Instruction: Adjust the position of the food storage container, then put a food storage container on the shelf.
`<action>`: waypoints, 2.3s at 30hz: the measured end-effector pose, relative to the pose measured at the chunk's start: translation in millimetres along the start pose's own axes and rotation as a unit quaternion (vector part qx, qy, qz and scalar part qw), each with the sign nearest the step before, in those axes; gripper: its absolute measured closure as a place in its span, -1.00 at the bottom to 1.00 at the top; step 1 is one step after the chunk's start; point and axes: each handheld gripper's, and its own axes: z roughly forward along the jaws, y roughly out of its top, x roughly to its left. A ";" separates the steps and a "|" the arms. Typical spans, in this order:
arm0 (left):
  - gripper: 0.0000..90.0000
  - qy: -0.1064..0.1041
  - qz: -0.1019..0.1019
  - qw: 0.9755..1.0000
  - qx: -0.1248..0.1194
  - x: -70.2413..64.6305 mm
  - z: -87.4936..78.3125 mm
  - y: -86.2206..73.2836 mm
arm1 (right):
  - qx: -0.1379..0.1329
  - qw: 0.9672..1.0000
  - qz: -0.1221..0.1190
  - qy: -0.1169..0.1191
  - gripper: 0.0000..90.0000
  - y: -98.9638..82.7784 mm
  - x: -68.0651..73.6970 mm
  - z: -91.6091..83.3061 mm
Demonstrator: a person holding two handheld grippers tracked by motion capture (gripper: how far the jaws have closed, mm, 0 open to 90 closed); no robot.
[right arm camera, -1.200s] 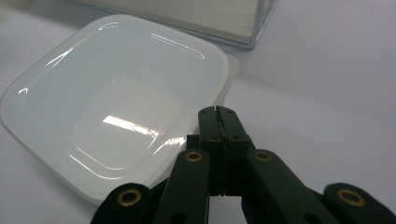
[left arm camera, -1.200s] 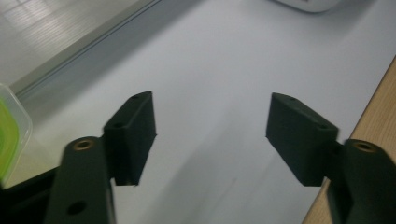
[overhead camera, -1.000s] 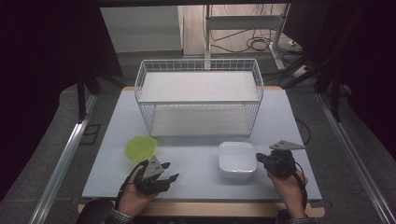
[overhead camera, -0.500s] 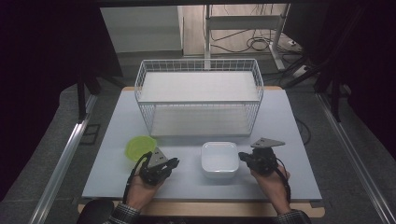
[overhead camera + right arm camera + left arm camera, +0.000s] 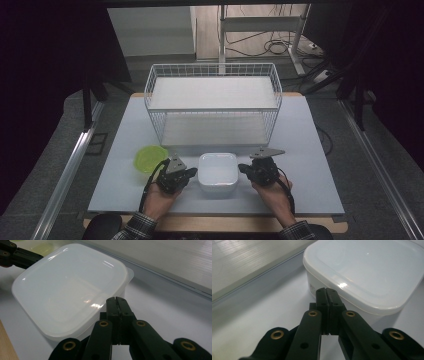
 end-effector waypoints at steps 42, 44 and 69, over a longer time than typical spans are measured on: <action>-0.81 -0.028 -0.002 0.999 -0.032 10.5 -41.9 -16.3 | -0.036 0.999 -0.029 0.018 -0.67 -17.0 -9.7 -28.0; -0.83 -0.030 0.006 0.999 -0.029 9.5 -41.0 -15.9 | -0.035 0.999 -0.036 0.014 -0.70 -16.0 -7.4 -26.9; -0.95 -0.106 -0.045 0.993 -0.018 11.1 -13.8 8.2 | -0.018 0.999 -0.022 0.038 -0.90 -0.1 1.7 -9.4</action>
